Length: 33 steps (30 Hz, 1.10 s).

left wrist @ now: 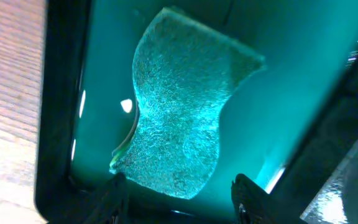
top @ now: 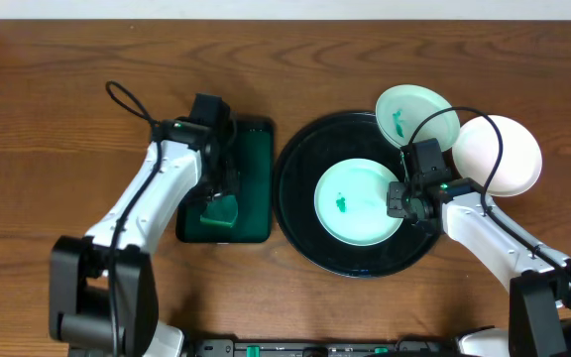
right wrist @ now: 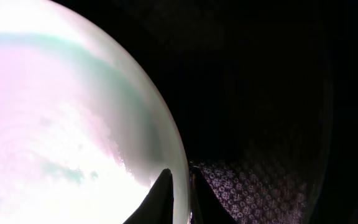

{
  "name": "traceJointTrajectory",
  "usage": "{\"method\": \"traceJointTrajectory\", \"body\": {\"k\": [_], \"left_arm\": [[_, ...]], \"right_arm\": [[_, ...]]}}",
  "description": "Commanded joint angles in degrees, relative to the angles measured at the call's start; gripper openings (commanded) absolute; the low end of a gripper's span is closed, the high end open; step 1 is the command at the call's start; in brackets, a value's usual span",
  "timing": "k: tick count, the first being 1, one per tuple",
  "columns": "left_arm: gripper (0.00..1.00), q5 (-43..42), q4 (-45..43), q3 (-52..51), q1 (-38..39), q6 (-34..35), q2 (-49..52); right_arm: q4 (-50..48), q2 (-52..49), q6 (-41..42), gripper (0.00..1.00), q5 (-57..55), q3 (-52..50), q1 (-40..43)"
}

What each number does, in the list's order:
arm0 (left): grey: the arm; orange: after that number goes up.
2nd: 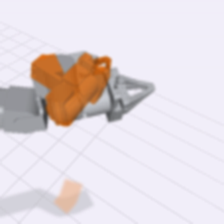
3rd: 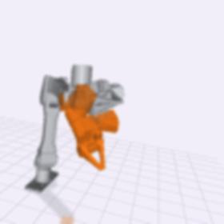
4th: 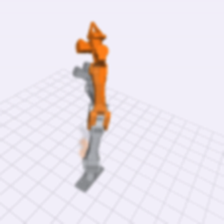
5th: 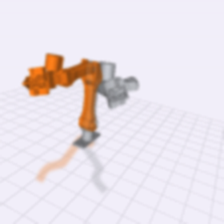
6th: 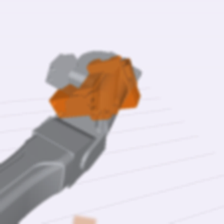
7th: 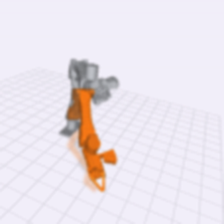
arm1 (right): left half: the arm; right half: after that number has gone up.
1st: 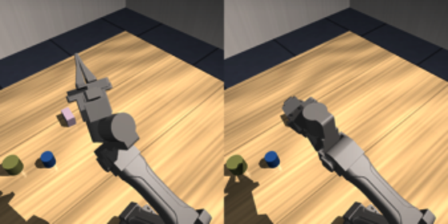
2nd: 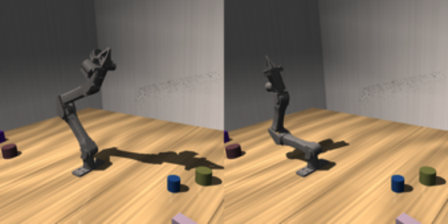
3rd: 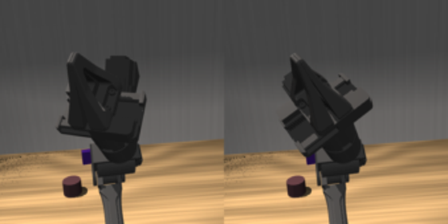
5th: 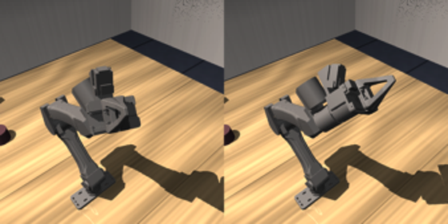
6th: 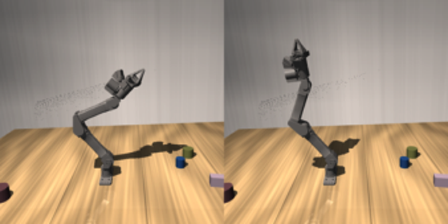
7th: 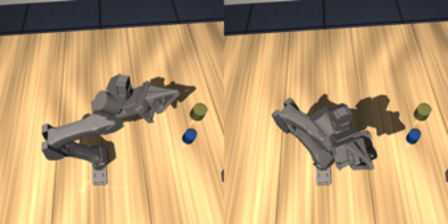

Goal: Clean dirty plates on tray and stack at the side
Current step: 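Move the left gripper to the green sponge in the green tray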

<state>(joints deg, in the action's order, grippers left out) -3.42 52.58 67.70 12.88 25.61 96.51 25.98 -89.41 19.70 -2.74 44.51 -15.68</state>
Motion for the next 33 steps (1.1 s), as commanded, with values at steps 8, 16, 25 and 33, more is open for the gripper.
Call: {"method": "traceJointTrajectory", "body": {"k": [8,16,25,33], "left_arm": [[0.53,1.1,-2.8,-3.0,0.1,-0.5,2.7],[0.47,1.1,-11.6,-8.7,0.1,-3.5,2.7],[0.45,1.2,-13.3,-9.5,0.1,-7.2,2.7],[0.45,1.2,-20.0,-15.4,0.1,-7.2,2.7]], "right_arm": [[-0.1,-0.6,-0.3,0.10,0.9,-0.4,-0.2],[-0.1,-0.6,-0.3,0.10,0.9,-0.4,-0.2],[-0.1,-0.6,-0.3,0.10,0.9,-0.4,-0.2],[-0.1,-0.6,-0.3,0.13,0.9,-0.4,-0.2]]}}
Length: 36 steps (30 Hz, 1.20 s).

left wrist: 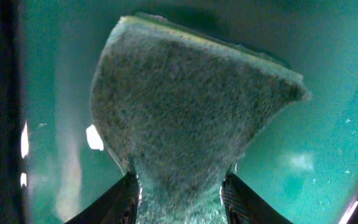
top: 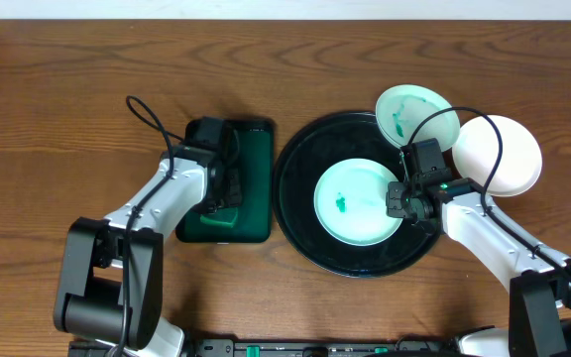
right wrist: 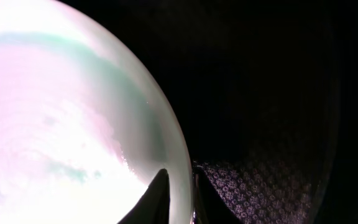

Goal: Clean dirty plates on tray and stack at the side
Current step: 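Move the left gripper to the green sponge in the green tray, then grasp the green sponge with the left gripper and lift it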

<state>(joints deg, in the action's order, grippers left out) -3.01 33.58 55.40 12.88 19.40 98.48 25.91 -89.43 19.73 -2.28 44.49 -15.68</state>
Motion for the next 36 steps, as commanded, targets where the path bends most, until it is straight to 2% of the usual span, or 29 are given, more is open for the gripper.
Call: {"method": "traceJointTrajectory", "body": {"k": [1,3,5,6,7,12,18,29,31,36], "left_arm": [[0.45,0.7,-1.5,-3.5,0.1,-1.0,0.8],[0.39,0.7,-1.6,-3.5,0.1,-1.0,0.8],[0.25,0.7,-1.8,-3.5,0.1,-1.0,0.8],[0.11,0.7,-1.8,-3.5,0.1,-1.0,0.7],[0.07,0.7,-1.7,-3.4,0.1,-1.5,0.7],[0.07,0.7,1.3,-0.3,0.1,-4.0,0.3],[0.07,0.7,5.8,4.9,0.1,-4.6,-5.4],[0.07,0.7,6.5,6.3,0.1,-4.6,-21.0],[0.07,0.7,7.2,6.3,0.1,-4.6,-22.2],[0.07,0.7,8.4,6.3,0.1,-4.6,-22.3]], "right_arm": [[0.0,-0.6,-0.3,0.15,0.4,-0.3,-0.2],[-0.2,-0.6,-0.3,0.18,0.5,-0.3,-0.2],[-0.4,-0.6,-0.3,0.24,0.9,-0.3,-0.2],[-0.4,-0.6,-0.3,0.24,1.2,-0.3,-0.2],[-0.4,-0.6,-0.3,0.22,1.3,-0.4,-0.2],[-0.4,-0.6,-0.3,0.02,1.3,-0.4,-0.2],[1.8,-0.6,0.9,0.01,1.6,-0.4,-0.2],[-0.3,-0.6,1.2,0.02,10.1,-0.4,-0.2],[-0.8,-0.6,1.2,0.06,10.0,-0.4,-0.2],[-2.2,-0.6,1.2,0.29,8.2,-0.4,-0.2]]}}
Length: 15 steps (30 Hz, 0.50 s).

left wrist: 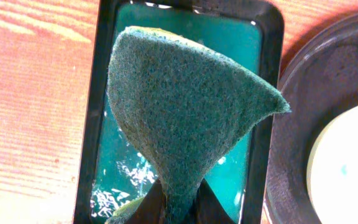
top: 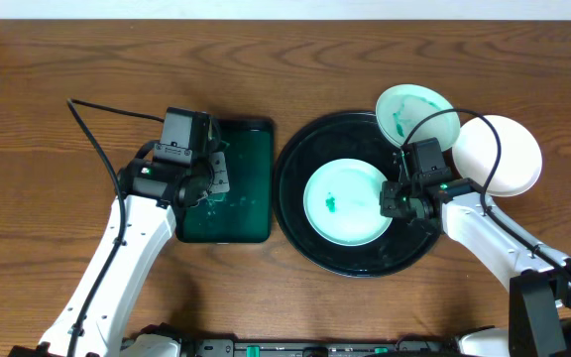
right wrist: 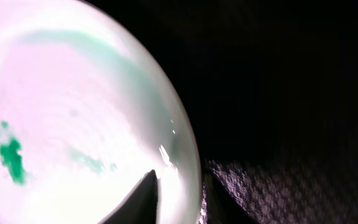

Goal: Clean dirty plates on tray and stack at the side
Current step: 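Grasp the green sponge with the left gripper and lift it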

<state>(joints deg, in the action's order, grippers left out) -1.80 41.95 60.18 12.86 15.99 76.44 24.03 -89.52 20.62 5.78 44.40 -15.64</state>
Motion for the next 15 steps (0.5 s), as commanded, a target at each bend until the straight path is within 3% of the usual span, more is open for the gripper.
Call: {"method": "traceJointTrajectory", "body": {"k": [1,5,12,14,15], "left_arm": [[0.07,-0.5,0.0,1.5,0.1,-1.2,-0.2],[0.07,-0.5,1.2,2.4,0.1,-1.4,0.0],[0.07,-0.5,5.2,6.4,0.1,-2.7,1.5],[0.07,-0.5,5.6,7.2,0.1,-2.7,2.0],[0.07,-0.5,5.6,7.4,0.1,-2.7,2.3]], "right_arm": [[-0.6,-0.5,0.3,0.32,-0.3,-0.3,-0.2],[-1.4,-0.7,0.1,0.36,-0.4,-0.3,-0.2],[-4.1,-3.4,0.1,0.26,-1.2,-0.3,-0.2],[-4.6,-3.9,0.1,0.17,-1.2,-0.3,-0.2],[-4.9,-3.9,0.1,0.06,-1.2,-0.3,-0.2]]}}
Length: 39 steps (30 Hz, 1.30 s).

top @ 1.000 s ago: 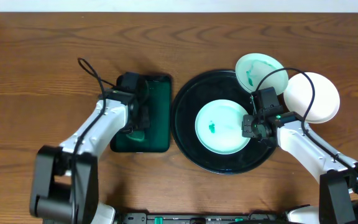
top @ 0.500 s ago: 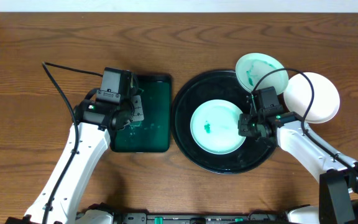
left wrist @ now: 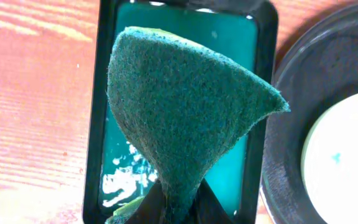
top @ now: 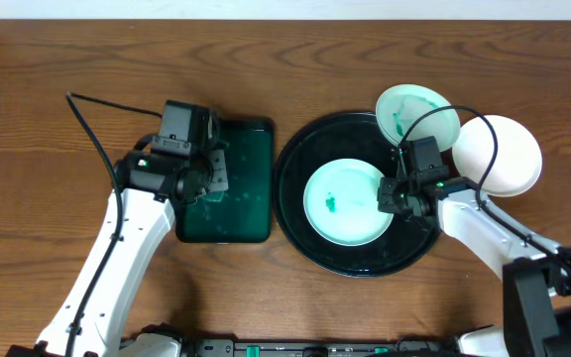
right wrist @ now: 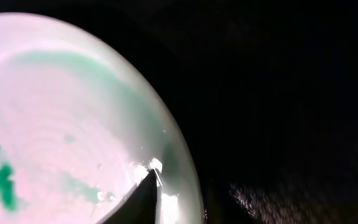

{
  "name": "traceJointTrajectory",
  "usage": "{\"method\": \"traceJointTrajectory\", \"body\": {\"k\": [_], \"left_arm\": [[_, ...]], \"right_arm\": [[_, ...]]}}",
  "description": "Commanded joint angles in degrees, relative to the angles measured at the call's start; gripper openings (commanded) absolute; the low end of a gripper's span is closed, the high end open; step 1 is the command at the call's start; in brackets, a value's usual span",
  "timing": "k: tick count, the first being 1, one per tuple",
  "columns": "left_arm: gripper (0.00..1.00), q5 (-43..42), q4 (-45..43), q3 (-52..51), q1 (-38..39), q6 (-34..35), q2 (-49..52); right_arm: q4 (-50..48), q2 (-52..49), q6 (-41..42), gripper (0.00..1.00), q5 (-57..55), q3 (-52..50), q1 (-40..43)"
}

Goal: Clean dirty plates on tray and stack at the side
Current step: 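Grasp the green sponge with the left gripper and lift it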

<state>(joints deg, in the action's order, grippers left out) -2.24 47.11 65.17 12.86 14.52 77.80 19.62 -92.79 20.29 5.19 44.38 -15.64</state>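
My left gripper (top: pixel 206 180) hangs above the black basin (top: pixel 224 238) of green water, shut on a dark green scouring sponge (left wrist: pixel 185 106) that fans out past the fingertips (left wrist: pixel 178 200). A pale plate with a green stain (top: pixel 343 203) lies in the round black tray (top: pixel 355 266). My right gripper (top: pixel 393 196) is shut on that plate's right rim, one finger over the plate (right wrist: pixel 73 143) and the other outside the rim (right wrist: pixel 179 200). A second stained plate (top: pixel 416 114) leans on the tray's far right edge.
A clean white plate (top: pixel 499 154) sits on the wooden table right of the tray. The basin stands just left of the tray, nearly touching it. Cables loop from both wrists.
My left gripper has shifted slightly with the sponge, still held above the basin. The right gripper and its plate have hardly moved.
First my left gripper was open over the sponge lying in the basin's water. Then its fingers were down around the sponge. By 0.5 s ago it held the sponge lifted above the basin. The right gripper stayed on the plate's rim, and the plate shifted a little left.
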Motion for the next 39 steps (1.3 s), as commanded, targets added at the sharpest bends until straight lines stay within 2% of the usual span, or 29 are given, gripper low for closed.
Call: {"method": "traceJointTrajectory", "body": {"k": [1,7,13,20,22,24,26,31,34,39], "left_arm": [[0.07,-0.1,0.4,2.4,0.1,-1.2,1.2],[0.07,-0.1,0.7,2.5,0.1,-1.2,4.6],[0.07,0.2,2.4,4.1,0.1,-1.6,8.4],[0.07,4.0,5.9,8.4,0.1,-1.6,10.3],[0.07,4.0,6.3,8.5,0.2,-1.6,10.3],[0.07,4.0,6.9,8.5,0.4,-1.6,10.3],[0.07,4.0,7.1,8.2,0.9,-1.6,10.3],[0.07,4.0,6.4,8.2,2.4,-1.6,10.5],[0.07,4.0,6.3,8.2,3.1,-0.7,10.6],[0.07,4.0,5.3,8.2,3.6,1.3,10.9]], "right_arm": [[-0.7,-0.6,0.2,0.01,-0.6,-0.3,-0.2],[1.2,2.0,-0.2,0.01,-0.8,-0.2,0.8],[4.6,5.5,3.1,0.01,-5.9,-0.2,0.9],[5.5,5.5,3.7,0.01,-6.2,-0.2,0.9],[6.5,5.5,3.7,0.07,-6.2,-0.2,0.9],[7.6,5.5,3.6,0.23,-6.2,-0.3,0.9],[7.5,5.5,3.2,0.32,-6.3,-0.5,0.9],[1.9,5.3,1.5,0.35,-6.7,-2.0,0.9],[-1.2,4.9,1.5,0.32,-6.6,-3.2,0.9],[-2.1,4.5,1.5,0.04,-5.7,-3.6,0.9]]}}
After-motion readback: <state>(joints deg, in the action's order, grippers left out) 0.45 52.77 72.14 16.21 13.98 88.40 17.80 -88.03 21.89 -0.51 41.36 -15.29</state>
